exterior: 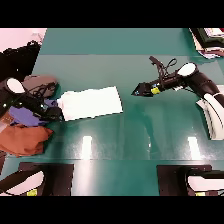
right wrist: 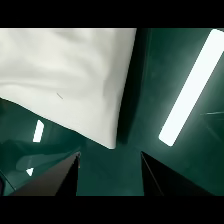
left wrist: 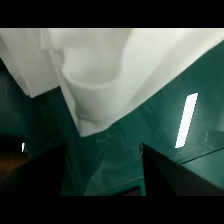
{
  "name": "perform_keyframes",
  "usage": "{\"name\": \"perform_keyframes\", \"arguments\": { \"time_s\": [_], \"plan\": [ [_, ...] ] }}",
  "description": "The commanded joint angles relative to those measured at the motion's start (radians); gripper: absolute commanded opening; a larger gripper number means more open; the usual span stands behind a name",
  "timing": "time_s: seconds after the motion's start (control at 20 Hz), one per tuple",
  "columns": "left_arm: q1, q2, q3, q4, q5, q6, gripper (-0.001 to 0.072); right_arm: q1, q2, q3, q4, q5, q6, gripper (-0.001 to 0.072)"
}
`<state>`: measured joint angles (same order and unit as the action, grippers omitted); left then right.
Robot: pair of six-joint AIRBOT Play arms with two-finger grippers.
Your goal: Fold the shirts.
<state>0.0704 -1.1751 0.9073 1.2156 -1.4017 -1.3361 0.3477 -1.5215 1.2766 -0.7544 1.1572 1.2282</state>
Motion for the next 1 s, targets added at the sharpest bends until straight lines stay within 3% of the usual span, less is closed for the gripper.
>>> {"name": "perform_keyframes", "arguments": {
  "time_s": [0.0,0.05,0.1,0.2,0.25,0.3,0.35,0.55,0.9,0.95],
  "plan": [
    [0.000,0.009,-0.021,0.018,0.042,-0.002,0.0526,-0.014,0.000,0.002,0.000,0.005,0.005,0.0501],
    [0.000,0.009,0.011,0.010,0.053,-0.021,0.0525,-0.014,0.000,0.002,0.001,0.003,0.005,0.0604],
    [0.000,0.009,0.058,-0.010,0.058,-0.028,0.0526,-0.013,-0.003,0.002,0.001,0.002,0.005,0.0662],
    [0.000,0.009,0.149,-0.072,0.057,-0.027,0.0524,-0.013,-0.024,0.002,0.003,0.002,0.004,0.0668],
    [0.000,0.009,0.184,-0.099,0.058,-0.025,0.0465,-0.013,-0.044,0.002,0.005,0.002,0.005,0.0668],
    [0.000,0.009,0.217,-0.120,0.061,-0.019,0.0214,-0.013,-0.068,0.002,0.020,0.002,0.004,0.0668],
    [0.000,0.009,0.239,-0.135,0.075,-0.001,0.0027,-0.013,-0.103,0.002,0.064,0.002,0.004,0.0668],
    [0.000,0.008,0.261,-0.187,0.135,0.002,0.0032,0.015,-0.247,0.013,0.206,-0.018,-0.008,0.0667],
    [0.000,0.008,0.261,-0.189,0.163,0.002,0.0032,0.191,-0.466,0.287,0.214,-0.024,0.005,0.0662],
    [0.000,0.008,0.261,-0.189,0.164,0.002,0.0032,0.211,-0.490,0.325,0.214,-0.024,0.005,0.0617]
  ]
}}
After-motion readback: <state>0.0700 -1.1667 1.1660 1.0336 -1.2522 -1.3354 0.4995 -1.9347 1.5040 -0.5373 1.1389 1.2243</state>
